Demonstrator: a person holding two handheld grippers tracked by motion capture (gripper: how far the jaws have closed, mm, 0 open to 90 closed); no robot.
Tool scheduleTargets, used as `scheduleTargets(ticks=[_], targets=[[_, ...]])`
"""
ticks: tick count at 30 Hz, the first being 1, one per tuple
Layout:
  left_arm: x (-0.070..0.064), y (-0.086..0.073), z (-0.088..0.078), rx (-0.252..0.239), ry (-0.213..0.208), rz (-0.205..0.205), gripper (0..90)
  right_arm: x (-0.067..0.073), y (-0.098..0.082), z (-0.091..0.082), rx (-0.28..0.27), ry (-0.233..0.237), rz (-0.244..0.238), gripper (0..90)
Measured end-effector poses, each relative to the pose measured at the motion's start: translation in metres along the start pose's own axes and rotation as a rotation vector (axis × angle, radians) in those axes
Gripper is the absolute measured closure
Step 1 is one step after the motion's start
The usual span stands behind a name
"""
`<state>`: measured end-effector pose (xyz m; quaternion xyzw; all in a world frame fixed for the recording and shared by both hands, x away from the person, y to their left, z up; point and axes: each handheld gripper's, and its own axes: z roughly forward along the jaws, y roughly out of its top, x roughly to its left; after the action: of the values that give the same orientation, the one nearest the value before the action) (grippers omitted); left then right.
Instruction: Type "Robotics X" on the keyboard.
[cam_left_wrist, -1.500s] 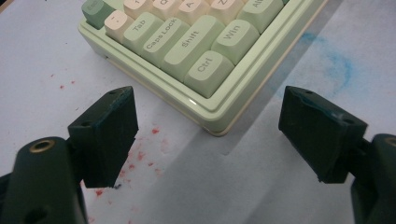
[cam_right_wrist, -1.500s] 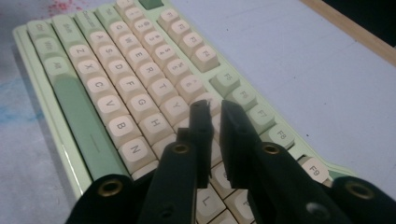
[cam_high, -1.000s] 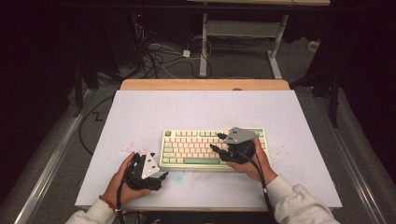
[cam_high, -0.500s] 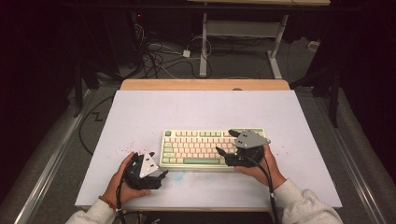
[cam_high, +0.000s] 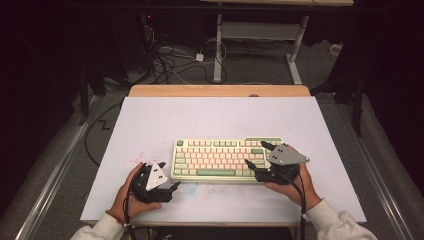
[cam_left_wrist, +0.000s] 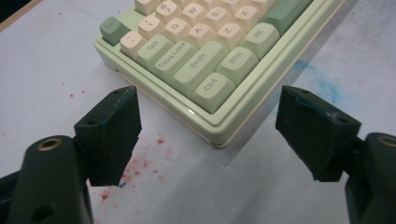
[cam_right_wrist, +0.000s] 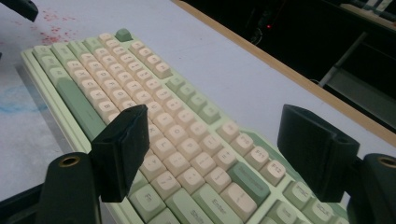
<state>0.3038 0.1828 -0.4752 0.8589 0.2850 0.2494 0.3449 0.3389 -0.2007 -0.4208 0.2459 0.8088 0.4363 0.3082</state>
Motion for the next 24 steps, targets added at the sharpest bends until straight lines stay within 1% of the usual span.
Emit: scheduleTargets(ticks=[2,4,6,7,8,9,11,13,15,18,20,22,23,24], targets=[[0.000,0.000,0.000,-0.003,-0.001,-0.004,22.0,-0.001,-0.002,-0.003,-0.007,-0.011,0.002,25.4],[0.000,0.000,-0.001,-0.009,0.007,-0.006,22.7,-0.002,-0.005,-0.007,-0.002,-0.013,0.007,25.4],[0.001,0.000,-0.002,-0.016,0.000,-0.014,23.9,-0.002,-0.008,-0.009,-0.004,-0.015,0.009,25.4],[0.001,0.000,-0.002,-0.018,-0.001,-0.016,25.7,-0.002,-0.010,-0.011,-0.001,-0.020,0.007,25.4],[0.002,0.001,-0.003,-0.021,-0.001,-0.009,27.4,-0.002,-0.011,-0.012,-0.003,-0.022,0.005,25.4],[0.002,0.001,-0.003,-0.018,0.003,-0.004,27.6,-0.002,-0.013,-0.014,-0.006,-0.022,0.006,25.4],[0.002,0.001,-0.003,-0.011,0.003,-0.002,31.5,-0.002,-0.017,-0.017,-0.001,-0.014,0.004,25.4],[0.002,0.002,-0.002,-0.004,0.010,-0.004,33.3,-0.002,-0.020,-0.019,-0.001,-0.022,0.002,25.4],[0.003,0.002,-0.003,-0.006,0.005,-0.008,37.5,-0.001,-0.023,-0.023,0.006,-0.039,-0.003,25.4],[0.004,0.003,-0.004,-0.010,-0.005,-0.010,44.1,-0.003,-0.030,-0.028,0.007,-0.050,0.014,25.4],[0.004,0.003,-0.005,-0.008,-0.015,-0.008,52.6,-0.002,-0.034,-0.031,0.019,-0.056,0.015,25.4],[0.004,0.003,-0.005,-0.009,-0.042,-0.015,60.5,-0.002,-0.039,-0.035,0.026,-0.059,0.018,25.4],[0.005,0.004,-0.006,-0.012,-0.038,-0.002,64.0,-0.001,-0.040,-0.037,0.030,-0.065,0.012,25.4],[0.004,0.004,-0.006,-0.010,-0.048,-0.008,66.9,0.000,-0.042,-0.039,0.033,-0.072,0.005,25.4]])
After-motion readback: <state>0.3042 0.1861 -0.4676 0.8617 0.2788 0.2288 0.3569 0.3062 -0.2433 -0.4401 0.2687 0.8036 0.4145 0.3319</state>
